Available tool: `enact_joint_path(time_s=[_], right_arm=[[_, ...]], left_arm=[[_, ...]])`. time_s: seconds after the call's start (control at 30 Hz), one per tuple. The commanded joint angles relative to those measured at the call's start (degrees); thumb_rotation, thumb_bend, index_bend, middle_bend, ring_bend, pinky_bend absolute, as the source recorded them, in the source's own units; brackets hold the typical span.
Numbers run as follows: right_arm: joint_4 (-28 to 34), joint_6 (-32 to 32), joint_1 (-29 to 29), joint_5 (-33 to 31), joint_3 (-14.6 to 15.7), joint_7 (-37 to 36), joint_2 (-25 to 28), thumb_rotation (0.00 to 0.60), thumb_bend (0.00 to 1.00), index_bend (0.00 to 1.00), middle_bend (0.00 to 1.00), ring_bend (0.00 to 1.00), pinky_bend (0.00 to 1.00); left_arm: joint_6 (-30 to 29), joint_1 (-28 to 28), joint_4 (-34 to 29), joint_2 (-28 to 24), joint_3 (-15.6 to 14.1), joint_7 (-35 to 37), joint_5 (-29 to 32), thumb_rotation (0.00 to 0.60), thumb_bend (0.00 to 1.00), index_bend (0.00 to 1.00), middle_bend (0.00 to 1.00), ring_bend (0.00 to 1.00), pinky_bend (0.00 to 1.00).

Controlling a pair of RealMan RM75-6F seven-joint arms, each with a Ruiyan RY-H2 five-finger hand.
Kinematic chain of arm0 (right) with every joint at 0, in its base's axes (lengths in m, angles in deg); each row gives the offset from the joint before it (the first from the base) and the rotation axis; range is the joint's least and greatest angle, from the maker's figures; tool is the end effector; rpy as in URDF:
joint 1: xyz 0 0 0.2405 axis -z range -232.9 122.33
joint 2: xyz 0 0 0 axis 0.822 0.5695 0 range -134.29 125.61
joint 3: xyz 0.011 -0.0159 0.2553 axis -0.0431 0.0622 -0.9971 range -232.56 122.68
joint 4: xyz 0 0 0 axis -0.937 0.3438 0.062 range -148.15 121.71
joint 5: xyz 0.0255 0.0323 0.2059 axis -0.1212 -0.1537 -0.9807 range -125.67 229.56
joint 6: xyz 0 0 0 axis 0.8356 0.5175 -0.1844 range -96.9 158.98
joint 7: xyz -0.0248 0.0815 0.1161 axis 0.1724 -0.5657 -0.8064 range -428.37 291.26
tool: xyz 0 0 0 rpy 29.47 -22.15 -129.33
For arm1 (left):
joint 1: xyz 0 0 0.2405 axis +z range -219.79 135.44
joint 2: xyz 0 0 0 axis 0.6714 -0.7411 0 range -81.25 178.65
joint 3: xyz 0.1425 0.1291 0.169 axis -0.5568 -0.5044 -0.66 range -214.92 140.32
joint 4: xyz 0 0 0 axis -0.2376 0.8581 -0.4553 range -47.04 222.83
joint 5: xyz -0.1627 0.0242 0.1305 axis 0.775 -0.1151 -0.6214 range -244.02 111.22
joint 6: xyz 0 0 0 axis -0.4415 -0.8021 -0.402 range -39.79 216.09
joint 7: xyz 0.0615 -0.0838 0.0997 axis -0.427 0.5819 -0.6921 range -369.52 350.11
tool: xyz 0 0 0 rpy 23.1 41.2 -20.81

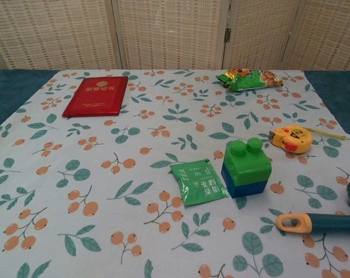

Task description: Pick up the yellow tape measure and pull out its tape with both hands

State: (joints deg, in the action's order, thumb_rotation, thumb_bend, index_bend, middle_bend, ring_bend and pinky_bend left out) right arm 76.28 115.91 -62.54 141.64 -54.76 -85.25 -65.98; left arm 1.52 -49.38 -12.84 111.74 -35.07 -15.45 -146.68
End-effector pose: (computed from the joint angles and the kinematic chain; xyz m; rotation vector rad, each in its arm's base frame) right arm -0.3131 -0.1837 0.1669 1.4175 -1.0547 1.0734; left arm -0.2887 0.1879 0.1586 -1.3212 -0.9368 -0.9113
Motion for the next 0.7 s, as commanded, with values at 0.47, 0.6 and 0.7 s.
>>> enact_joint_path(time_s=[0.47,0.6,0.7], right_arm=[[1.08,-1.95,-1.52,0.54,-1.50,1.41,0.15,0.600,0.36,0.21,0.24,0.34,0.26],[0.93,-4.98,-3.93,0.43,-2.46,3.39,-1.04,0.600,0.36,0.21,0.24,0.34,0.26],[-0.05,-7.43,-6.16,-0.17,-3.66,5.34,-3.19,0.600,0.36,0.21,0.24,0.34,0.26]], left_arm=[[0.76,0.26,0.65,1.27,0.96,0.77,-0.39,0.600,0.34,0.28,0.19,0.10,0.00],[0.70,0.32,0.53,1.39,1.05,0.88,-0.92,0.600,0.34,0.28,0.19,0.10,0.00],[0.98,0.39,0.14,1.33,1.04,1.24,-0.95,0.600,0.34,0.28,0.19,0.10,0.00]])
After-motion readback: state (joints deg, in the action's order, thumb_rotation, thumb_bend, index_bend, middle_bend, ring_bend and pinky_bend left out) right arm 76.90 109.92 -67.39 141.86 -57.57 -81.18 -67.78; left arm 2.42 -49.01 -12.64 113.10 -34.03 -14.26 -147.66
